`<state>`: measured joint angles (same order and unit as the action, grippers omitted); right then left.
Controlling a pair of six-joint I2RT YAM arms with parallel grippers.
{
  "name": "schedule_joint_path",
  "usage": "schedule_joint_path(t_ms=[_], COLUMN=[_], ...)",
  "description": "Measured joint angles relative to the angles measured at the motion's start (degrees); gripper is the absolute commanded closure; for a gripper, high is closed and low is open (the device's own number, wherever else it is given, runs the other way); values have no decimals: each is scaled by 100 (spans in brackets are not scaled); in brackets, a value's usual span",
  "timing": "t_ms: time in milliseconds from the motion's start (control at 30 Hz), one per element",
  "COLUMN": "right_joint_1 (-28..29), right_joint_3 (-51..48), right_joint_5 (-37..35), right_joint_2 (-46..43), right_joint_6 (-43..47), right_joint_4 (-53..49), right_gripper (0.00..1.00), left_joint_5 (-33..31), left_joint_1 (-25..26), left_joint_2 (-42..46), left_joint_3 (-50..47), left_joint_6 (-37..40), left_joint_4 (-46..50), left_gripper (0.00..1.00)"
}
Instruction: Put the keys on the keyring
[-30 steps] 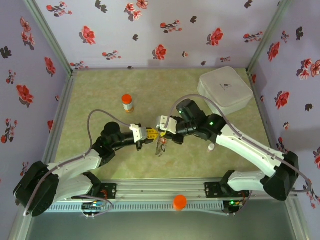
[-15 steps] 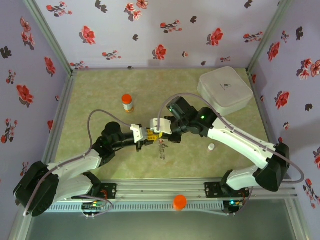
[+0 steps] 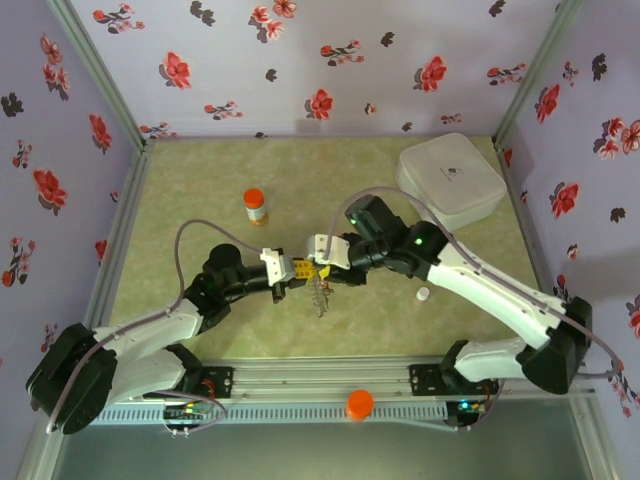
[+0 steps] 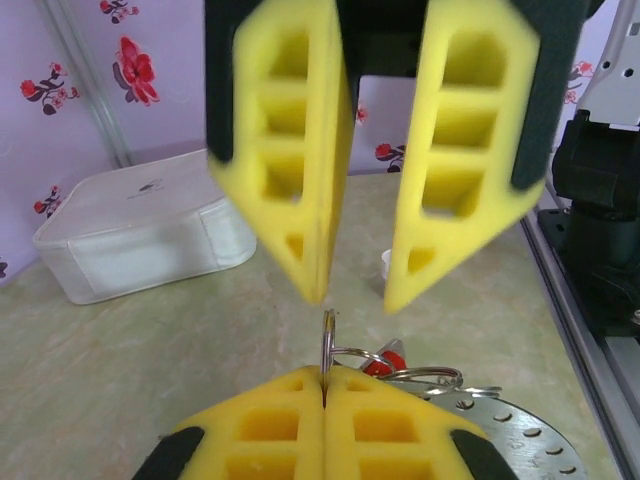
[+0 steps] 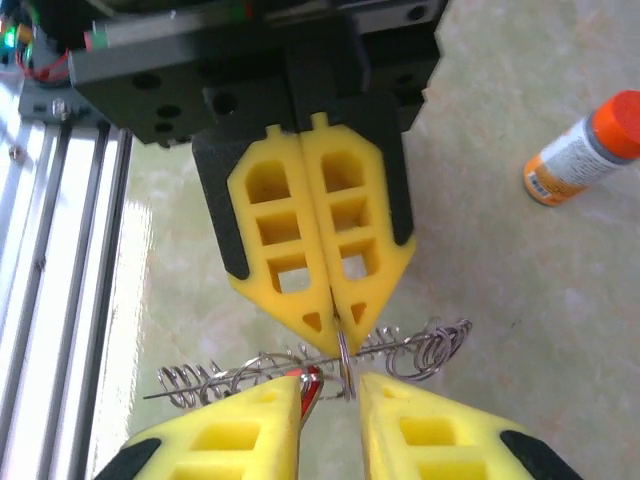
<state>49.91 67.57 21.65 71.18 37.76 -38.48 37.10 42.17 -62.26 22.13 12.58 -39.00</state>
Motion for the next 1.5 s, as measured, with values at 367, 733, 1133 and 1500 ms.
schedule_joint_path(t_ms=[367, 733, 1133, 1500], right_joint_1=[-269, -269, -267, -267], right_joint_3=[-1150, -1696, -1792, -1801], right_joint_5=[232, 481, 494, 525], right_joint_2=[-704, -754, -754, -608], right_joint_6=[-855, -1449, -1596, -1598], right_joint_4=[1005, 1641, 2033, 2210], right_gripper=[65, 70, 82, 90], left_joint_5=[2, 2, 2, 0], left_joint_1=[0, 0, 0, 0], left_joint_2=[0, 0, 2, 2], left_joint_3=[-79, -92, -94, -101], left_joint_6=[-44, -44, -46, -46], left_joint_4=[-452, -586, -640, -640], left_gripper=[100, 100, 100, 100])
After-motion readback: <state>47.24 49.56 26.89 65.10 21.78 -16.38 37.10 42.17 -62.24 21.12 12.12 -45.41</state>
